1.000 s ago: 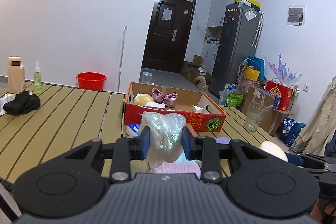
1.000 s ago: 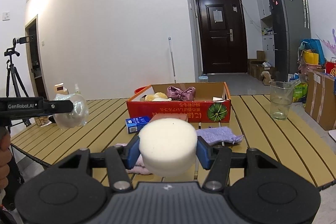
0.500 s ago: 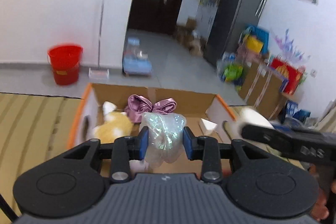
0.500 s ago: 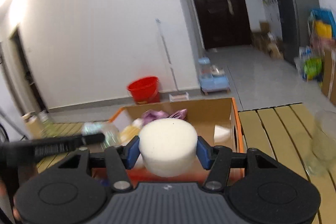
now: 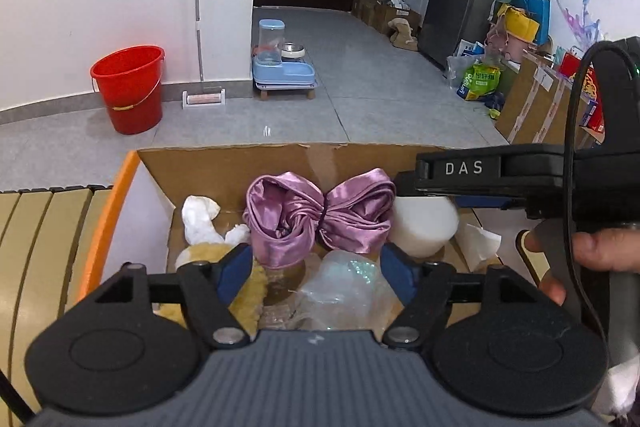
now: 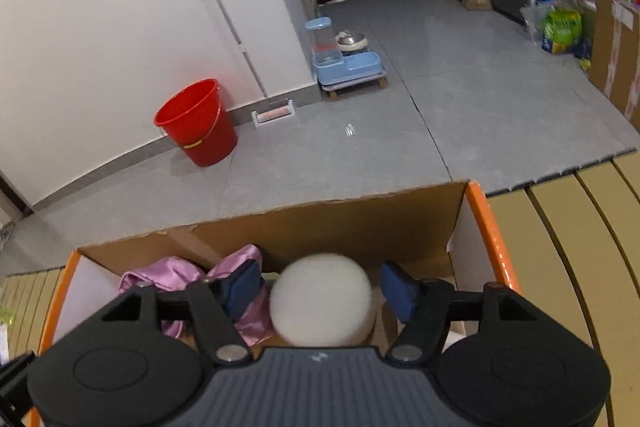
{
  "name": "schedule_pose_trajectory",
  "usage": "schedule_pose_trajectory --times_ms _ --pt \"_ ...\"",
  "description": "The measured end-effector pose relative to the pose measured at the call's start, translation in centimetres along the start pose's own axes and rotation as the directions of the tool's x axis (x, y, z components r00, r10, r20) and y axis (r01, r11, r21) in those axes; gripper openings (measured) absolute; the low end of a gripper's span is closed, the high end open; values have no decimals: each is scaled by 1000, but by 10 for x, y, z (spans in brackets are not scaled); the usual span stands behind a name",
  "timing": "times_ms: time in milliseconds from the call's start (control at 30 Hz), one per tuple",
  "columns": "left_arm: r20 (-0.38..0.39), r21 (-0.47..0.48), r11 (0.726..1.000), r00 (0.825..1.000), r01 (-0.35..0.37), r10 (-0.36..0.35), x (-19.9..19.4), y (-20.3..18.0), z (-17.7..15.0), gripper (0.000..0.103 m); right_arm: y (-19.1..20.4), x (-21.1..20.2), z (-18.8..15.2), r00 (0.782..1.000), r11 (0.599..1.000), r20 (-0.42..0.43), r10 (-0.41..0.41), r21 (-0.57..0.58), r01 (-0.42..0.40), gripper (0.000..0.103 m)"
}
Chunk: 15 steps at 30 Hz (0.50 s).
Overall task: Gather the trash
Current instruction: 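Carry the bag and round sponge into the box and release both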
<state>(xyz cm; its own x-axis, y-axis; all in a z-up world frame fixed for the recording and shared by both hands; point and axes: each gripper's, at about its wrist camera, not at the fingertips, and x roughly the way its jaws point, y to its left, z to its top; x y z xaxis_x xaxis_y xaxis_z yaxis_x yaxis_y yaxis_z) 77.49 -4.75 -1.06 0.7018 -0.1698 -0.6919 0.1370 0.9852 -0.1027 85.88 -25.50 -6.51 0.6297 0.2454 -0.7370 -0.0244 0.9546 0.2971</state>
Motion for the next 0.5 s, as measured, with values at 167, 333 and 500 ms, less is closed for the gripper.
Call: schedule_pose_trajectory --times_ms 167,333,500 --pt "32 0 1000 999 -14 14 -48 0 2 73 4 -47 -7 999 1000 42 13 -25 -11 67" --pt "133 1 1000 991 -27 26 -148 6 -18 78 2 -148 -34 992 993 108 57 -108 -45 67" --pt "284 11 998 957 -70 64 -263 7 -80 85 -3 -263 -99 980 975 176 90 -217 -50 72"
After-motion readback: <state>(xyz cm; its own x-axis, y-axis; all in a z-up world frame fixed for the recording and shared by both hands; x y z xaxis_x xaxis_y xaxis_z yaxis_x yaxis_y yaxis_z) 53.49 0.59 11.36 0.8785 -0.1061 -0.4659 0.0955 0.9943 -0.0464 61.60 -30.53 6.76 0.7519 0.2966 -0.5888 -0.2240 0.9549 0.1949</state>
